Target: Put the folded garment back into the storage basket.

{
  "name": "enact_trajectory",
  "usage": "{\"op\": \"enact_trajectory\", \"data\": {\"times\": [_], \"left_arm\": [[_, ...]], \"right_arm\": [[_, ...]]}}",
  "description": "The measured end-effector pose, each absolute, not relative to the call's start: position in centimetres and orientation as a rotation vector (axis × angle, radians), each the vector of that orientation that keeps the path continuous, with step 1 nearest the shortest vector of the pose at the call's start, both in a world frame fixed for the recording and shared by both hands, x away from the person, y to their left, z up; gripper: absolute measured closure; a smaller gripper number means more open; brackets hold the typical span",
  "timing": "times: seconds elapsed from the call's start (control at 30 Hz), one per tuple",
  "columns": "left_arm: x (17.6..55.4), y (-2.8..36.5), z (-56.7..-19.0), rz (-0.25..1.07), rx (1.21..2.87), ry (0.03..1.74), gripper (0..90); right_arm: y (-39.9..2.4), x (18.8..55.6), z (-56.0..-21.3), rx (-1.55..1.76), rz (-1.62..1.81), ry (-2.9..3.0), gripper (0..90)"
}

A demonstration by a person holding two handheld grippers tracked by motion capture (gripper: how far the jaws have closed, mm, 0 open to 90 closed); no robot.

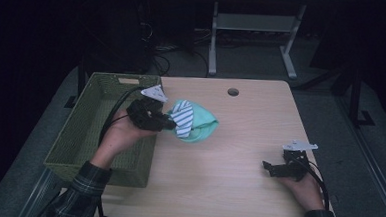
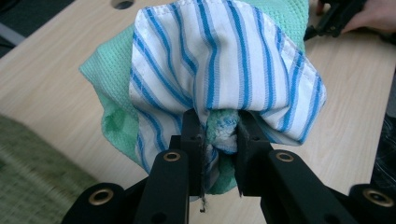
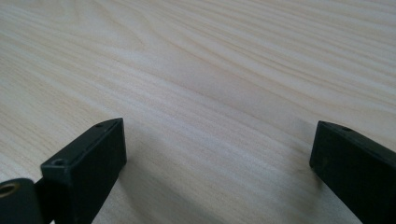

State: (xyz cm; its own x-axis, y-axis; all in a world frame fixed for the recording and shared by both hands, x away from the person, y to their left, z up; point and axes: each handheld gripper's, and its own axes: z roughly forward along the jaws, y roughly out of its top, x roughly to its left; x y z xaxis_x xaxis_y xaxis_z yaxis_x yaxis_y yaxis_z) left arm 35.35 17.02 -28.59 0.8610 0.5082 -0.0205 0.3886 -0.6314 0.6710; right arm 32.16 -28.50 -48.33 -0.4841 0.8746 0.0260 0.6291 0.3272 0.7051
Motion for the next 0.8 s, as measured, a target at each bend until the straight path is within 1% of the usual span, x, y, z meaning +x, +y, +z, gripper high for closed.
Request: {"op": "enact_trajectory", "data": {"times": [0.27,0.47,0.8], "left_arm": [[35.5,20.2,-27.8,0.292,2.313,0.723,75.7],[35.5,22.9,-27.6,0.375,2.294,0.82,75.7],[35.5,27.1,-27.9,0.44,2.233,0.948,75.7]], "right_arm": [[-28.5,32.2,-48.3,1.337,0.944,2.239,3.2],[-28.5,32.2,-48.3,1.337,0.945,2.239,3.1],[-28.5,32.2,-48.3,1.336,0.945,2.239,3.2]]}}
